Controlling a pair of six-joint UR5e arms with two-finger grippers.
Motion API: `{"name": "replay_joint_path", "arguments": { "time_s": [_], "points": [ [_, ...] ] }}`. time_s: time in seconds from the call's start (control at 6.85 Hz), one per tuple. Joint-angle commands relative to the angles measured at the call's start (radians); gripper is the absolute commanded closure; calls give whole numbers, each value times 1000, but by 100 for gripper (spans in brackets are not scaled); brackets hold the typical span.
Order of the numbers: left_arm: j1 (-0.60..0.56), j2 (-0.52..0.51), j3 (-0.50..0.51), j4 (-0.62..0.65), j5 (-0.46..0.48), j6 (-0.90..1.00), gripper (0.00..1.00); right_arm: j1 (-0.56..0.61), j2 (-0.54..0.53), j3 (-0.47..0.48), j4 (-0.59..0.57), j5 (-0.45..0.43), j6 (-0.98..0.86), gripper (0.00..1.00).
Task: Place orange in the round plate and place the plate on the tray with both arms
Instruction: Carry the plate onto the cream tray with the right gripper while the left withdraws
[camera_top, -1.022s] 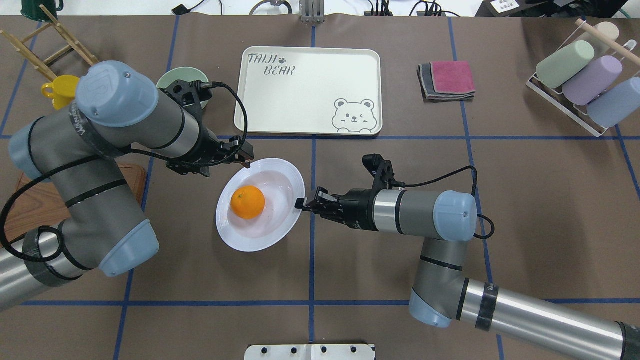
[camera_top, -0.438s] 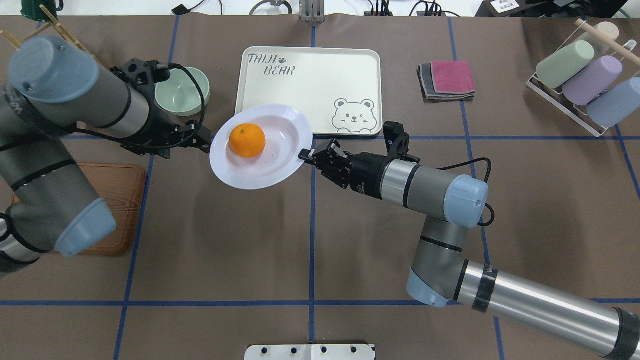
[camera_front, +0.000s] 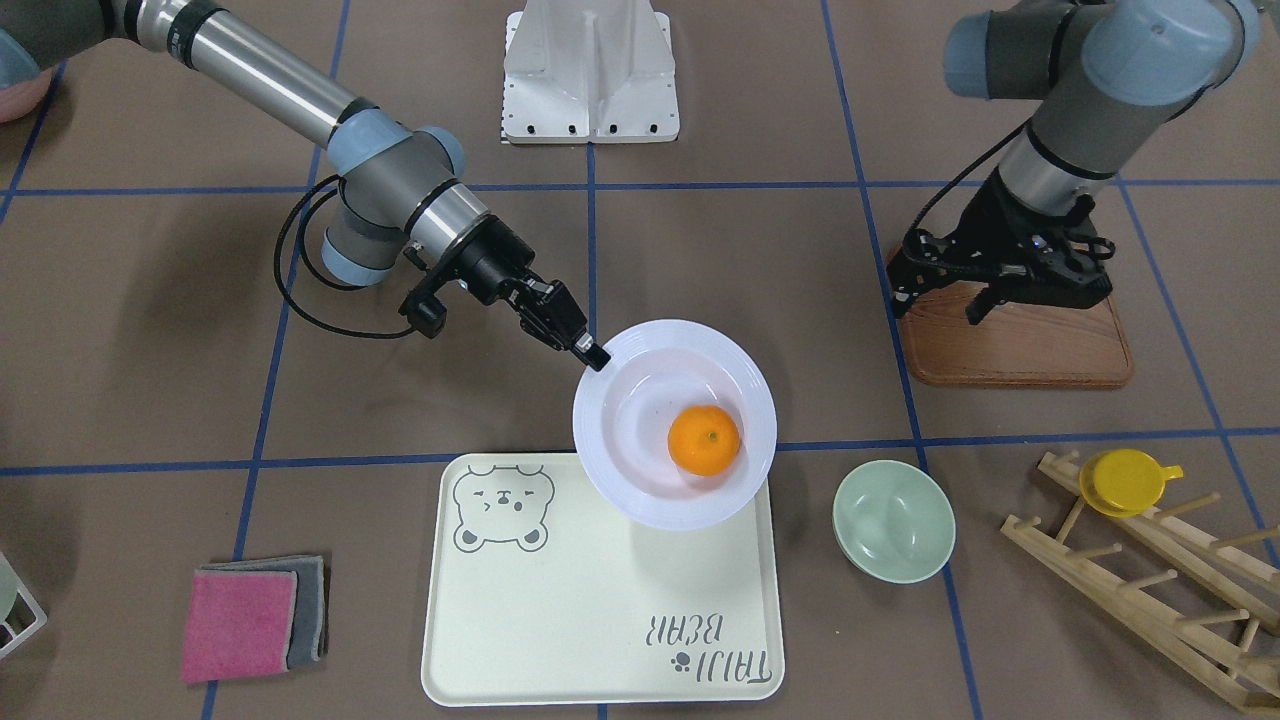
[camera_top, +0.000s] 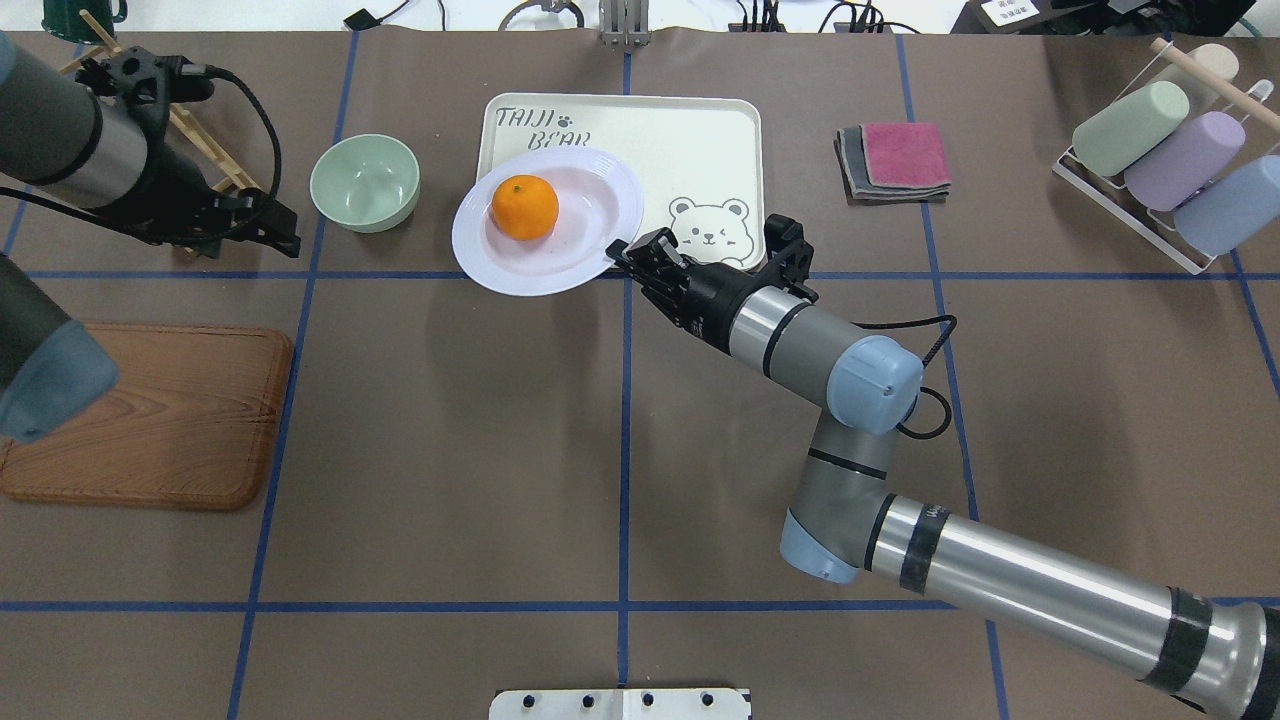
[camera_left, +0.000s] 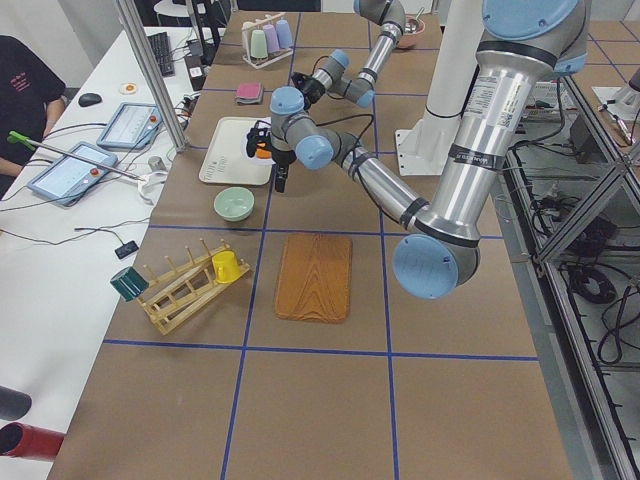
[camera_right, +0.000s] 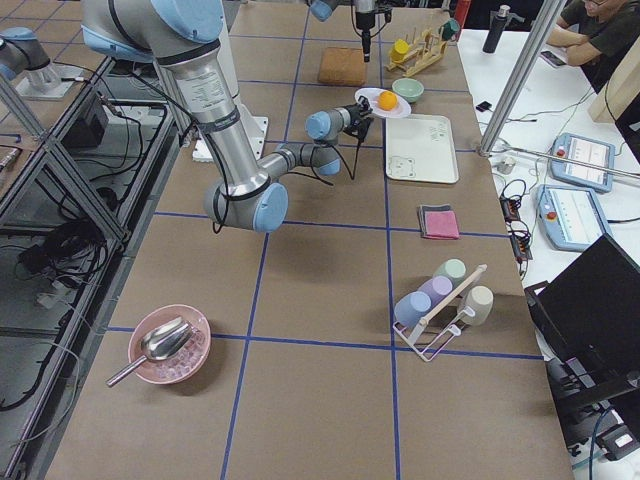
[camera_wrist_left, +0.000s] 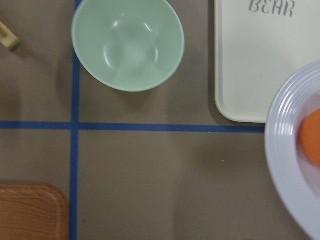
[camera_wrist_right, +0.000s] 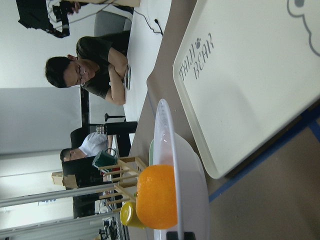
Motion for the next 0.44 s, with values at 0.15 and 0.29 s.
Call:
{"name": "replay_joint_path", "arguments": {
  "time_s": [0.15, 0.29],
  "points": [
    [-73, 73, 12, -3, -2, 191, 11, 35, 68, -83, -212, -62, 2, 100],
    [-75, 74, 12, -3, -1, 191, 11, 42, 70, -84, -253, -67, 2, 100]
  ]
}}
